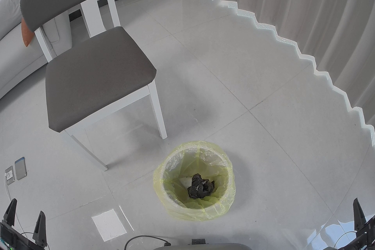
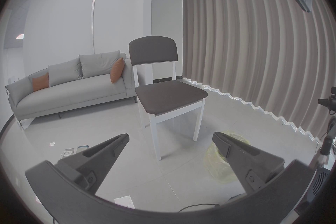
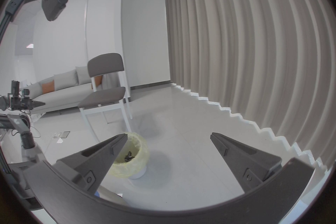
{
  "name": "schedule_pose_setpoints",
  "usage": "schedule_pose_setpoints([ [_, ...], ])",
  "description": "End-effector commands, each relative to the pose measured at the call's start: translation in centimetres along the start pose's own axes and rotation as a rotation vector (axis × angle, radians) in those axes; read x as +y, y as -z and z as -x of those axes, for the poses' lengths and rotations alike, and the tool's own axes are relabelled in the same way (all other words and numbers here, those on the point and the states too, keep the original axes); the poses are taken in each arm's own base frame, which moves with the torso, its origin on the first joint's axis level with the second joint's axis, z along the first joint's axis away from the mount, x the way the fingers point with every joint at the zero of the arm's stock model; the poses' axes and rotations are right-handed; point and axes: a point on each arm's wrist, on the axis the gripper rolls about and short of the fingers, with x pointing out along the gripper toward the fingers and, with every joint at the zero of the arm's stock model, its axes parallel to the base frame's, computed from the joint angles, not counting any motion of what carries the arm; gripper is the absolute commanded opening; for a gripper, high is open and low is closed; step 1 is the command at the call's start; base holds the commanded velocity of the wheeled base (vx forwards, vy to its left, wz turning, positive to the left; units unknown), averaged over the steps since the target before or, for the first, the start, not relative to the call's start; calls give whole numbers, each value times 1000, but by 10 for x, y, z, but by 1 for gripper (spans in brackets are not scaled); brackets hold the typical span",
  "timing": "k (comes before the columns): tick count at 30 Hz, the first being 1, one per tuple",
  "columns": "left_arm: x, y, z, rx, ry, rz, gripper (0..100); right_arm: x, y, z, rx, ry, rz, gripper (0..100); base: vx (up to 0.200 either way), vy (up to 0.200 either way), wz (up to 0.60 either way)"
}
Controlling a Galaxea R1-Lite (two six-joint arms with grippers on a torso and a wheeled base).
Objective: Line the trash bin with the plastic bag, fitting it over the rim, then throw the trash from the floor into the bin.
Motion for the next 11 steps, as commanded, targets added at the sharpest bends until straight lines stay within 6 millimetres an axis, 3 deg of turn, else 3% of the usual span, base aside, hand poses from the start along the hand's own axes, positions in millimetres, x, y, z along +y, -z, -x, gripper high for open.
schedule_pose_setpoints([
  [1, 0, 5, -1, 8, 0, -1, 100, -1, 9, 0, 50, 83, -36, 100, 0, 0, 0],
  [2, 0, 5, -1, 8, 1, -8, 100, 0, 15, 1, 117, 50, -69, 100, 0, 0, 0],
  [11, 0, 5, -1, 10, 0, 1, 100, -1, 13, 0, 88, 64, -82, 100, 0, 0, 0],
])
